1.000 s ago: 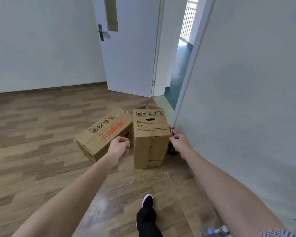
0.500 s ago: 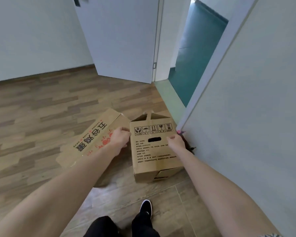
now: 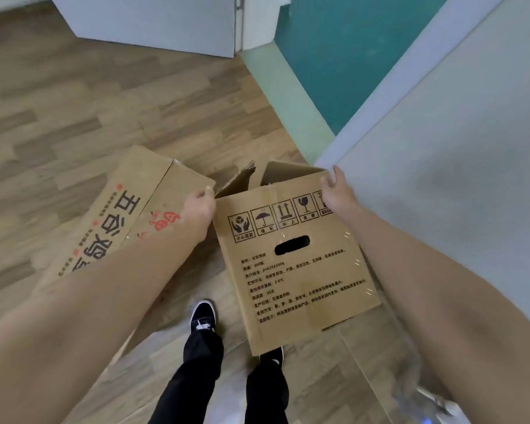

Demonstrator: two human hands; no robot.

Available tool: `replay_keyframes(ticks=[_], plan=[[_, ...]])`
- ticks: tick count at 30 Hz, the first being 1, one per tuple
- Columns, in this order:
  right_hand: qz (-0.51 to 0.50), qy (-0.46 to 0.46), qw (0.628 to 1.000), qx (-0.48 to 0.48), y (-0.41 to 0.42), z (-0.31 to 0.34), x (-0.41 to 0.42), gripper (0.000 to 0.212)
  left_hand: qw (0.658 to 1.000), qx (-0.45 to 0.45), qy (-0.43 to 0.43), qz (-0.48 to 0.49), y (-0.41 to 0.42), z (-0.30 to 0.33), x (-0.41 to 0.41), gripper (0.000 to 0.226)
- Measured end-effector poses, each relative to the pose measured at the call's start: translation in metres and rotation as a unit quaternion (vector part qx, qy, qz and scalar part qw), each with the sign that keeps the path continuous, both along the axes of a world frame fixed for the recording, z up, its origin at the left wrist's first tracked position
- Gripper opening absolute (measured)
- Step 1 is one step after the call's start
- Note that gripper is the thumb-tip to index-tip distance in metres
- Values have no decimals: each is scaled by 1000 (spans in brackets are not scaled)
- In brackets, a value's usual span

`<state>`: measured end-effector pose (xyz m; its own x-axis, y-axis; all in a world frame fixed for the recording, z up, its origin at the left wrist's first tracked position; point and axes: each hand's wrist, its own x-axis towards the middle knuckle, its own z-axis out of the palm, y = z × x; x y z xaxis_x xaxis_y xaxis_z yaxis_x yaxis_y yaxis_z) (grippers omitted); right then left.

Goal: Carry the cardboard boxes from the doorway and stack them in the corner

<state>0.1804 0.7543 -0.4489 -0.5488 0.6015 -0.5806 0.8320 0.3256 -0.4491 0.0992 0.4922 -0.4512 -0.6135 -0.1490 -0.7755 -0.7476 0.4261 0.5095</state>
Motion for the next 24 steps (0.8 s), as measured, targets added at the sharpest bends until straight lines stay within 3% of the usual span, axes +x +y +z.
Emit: replay_keyframes(ticks=[3, 7, 13, 18, 21, 24], plan=[[9, 2, 1000, 4, 8, -10, -20, 51, 997, 33, -67, 30, 3, -20, -12, 59], [20, -8, 1000, 16, 9, -11, -19, 45, 994, 64, -78, 40, 6, -27, -4, 40], [139, -107, 982, 67, -3, 19, 44, 44, 982, 35, -173, -70, -7, -23, 51, 61], [93, -263, 958, -68, -2, 51, 125, 66, 966, 11, -205, -159, -18, -6, 136, 65], [135, -298, 942, -75, -17, 53, 201, 82, 967, 4, -207, -146, -27, -8, 211, 97], [125, -288, 947, -71, -38, 40, 283, 87, 978, 1, -179, -104, -32, -24, 291, 107]])
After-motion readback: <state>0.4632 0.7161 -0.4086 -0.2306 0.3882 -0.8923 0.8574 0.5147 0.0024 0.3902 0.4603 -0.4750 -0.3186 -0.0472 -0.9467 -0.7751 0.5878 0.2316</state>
